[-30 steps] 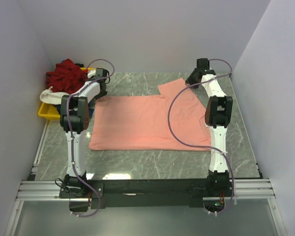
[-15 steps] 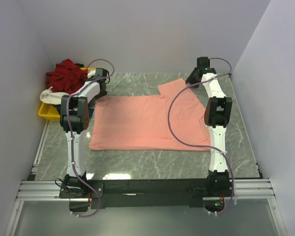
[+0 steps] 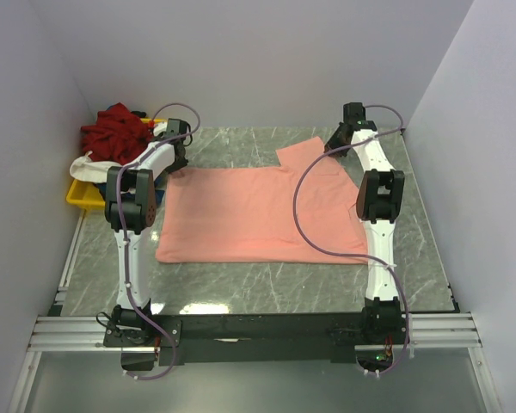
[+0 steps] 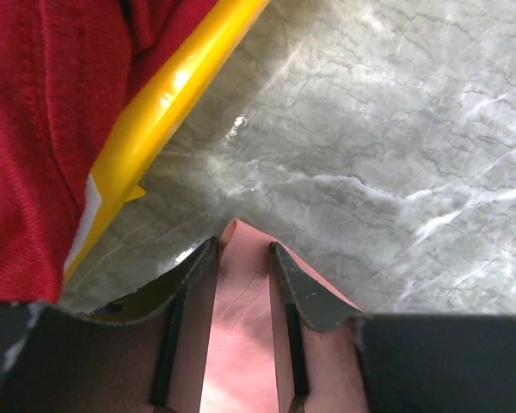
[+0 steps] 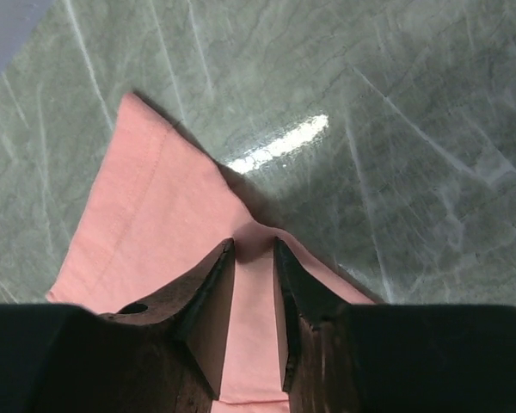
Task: Fold and stack the t-shirts
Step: Fold the tshirt
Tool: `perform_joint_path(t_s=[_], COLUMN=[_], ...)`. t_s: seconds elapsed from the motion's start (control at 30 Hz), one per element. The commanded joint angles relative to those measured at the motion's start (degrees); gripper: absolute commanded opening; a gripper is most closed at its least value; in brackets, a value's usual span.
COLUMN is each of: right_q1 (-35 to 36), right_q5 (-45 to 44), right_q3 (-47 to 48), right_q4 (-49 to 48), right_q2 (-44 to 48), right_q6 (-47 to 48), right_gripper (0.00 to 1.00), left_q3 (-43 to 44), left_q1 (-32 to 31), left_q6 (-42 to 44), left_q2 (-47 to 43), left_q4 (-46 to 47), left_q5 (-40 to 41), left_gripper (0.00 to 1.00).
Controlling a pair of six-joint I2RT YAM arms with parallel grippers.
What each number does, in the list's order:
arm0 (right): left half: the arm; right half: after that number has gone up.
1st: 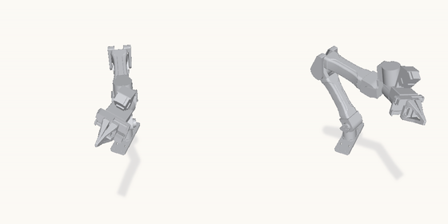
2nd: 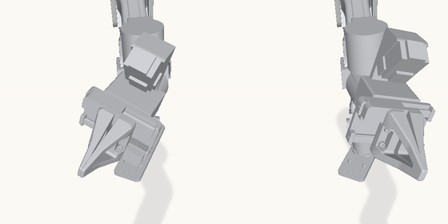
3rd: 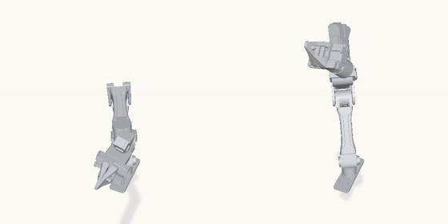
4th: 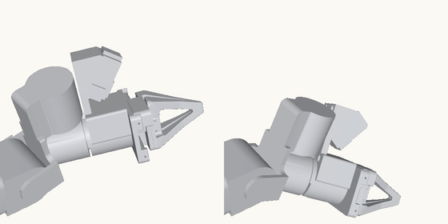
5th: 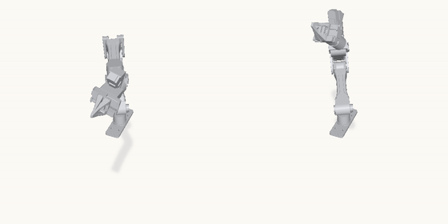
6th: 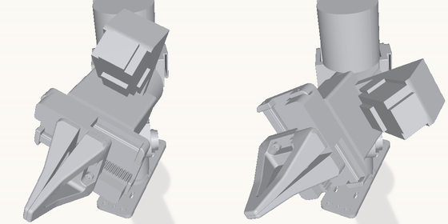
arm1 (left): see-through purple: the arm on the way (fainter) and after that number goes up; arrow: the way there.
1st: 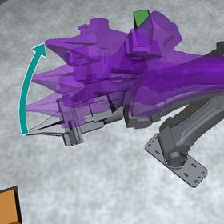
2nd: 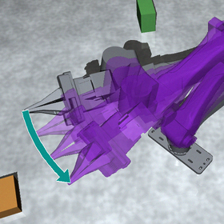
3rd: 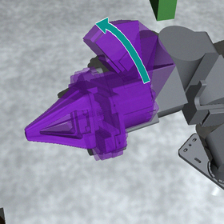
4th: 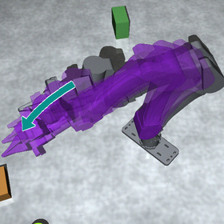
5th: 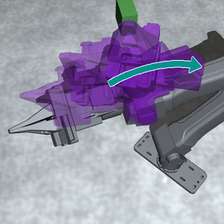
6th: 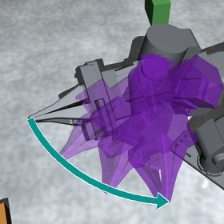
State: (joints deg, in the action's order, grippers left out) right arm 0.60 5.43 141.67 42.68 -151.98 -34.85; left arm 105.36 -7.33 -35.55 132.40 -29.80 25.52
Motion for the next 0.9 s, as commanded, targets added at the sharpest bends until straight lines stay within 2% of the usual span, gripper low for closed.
perform_joint_path(t_s=[0.0, 0.2, 0.33, 0.37, 0.4, 0.63, 0.87], right_q1=[-0.3, -0.3, -0.3, -0.3, -0.3, -2.1, -3.5], right_q5=[0.2, 1.3, 2.2, 2.3, 2.4, 1.4, 2.5], right_q3=[2.8, 2.8, 0.8, -0.8, -1.6, -13.3, -20.2], right_q4=[1.5, 2.1, 0.7, 0.2, -0.3, -9.1, -13.5], right_q2=[-0.8, -0.9, 0.3, 0.6, 1.2, 9.1, 15.7], right_q6=[0.1, 0.1, 0.7, 0.8, 1.0, 0.7, 0.0], right_gripper=[0.31, 0.19, 0.11, 0.03, 0.0, 0.0, 0.0], left_q3=[2.1, 2.4, 2.4, 2.4, 2.5, 2.3, 1.6], left_q1=[-0.2, -0.2, -0.2, -0.2, -0.2, -0.2, -0.1], left_q6=[0.6, 0.2, 0.2, 0.2, 0.2, 0.1, 0.2], left_q2=[0.5, 0.6, 0.5, 0.5, 0.5, -0.6, -2.9], left_q4=[-0.2, -0.2, 0.1, 0.1, 0.1, 0.0, 0.4], left_q5=[-2.2, -3.4, -3.8, -3.8, -3.9, -3.1, -2.1], left_gripper=[0.35, 0.32, 0.25, 0.24, 0.22, 0.08, 0.02])
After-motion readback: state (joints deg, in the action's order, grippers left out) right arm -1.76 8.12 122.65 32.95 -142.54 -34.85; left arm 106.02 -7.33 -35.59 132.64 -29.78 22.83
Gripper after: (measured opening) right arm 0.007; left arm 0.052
